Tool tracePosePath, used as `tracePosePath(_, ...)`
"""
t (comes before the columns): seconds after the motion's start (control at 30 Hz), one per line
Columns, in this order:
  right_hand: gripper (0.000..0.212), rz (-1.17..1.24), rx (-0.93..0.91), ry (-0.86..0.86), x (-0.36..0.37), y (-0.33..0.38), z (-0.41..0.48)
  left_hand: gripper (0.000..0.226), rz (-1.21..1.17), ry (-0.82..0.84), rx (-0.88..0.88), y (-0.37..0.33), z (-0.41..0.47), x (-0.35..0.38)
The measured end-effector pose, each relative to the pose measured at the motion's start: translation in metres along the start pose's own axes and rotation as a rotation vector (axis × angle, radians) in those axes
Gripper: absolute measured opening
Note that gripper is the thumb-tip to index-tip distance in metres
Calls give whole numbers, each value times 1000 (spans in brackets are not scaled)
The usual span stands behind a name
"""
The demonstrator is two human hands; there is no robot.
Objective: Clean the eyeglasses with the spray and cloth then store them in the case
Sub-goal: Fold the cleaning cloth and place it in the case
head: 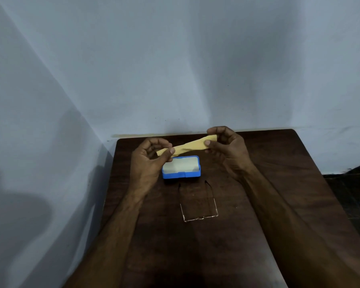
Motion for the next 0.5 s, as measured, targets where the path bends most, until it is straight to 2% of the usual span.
tracePosePath(0.1,39,-65,-41,4,-2,3,-3,41,-93,9,-32,8,0,0)
tracePosePath(0.2,40,-149,-73,-1,-4,7,-6,44,-68,63,-50,12,-1,-1)
tracePosePath(0.4,37,-319,-105,-79,-10,3,-6,29,78,189,-168,36,-3,-4)
tracePosePath(0.5,33,-441,-62,-153,-16,-8,-3,21,163,207,-211,54,-5,-9)
Point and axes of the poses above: each hand's wrist, its own z-axis towards the middle knuckle, its own x-axis out of the palm, y = z × x, the point moved 7 cm from there along z, towards the middle knuckle, and after that the axes turned 13 degrees about x, right-handed, at the moved point
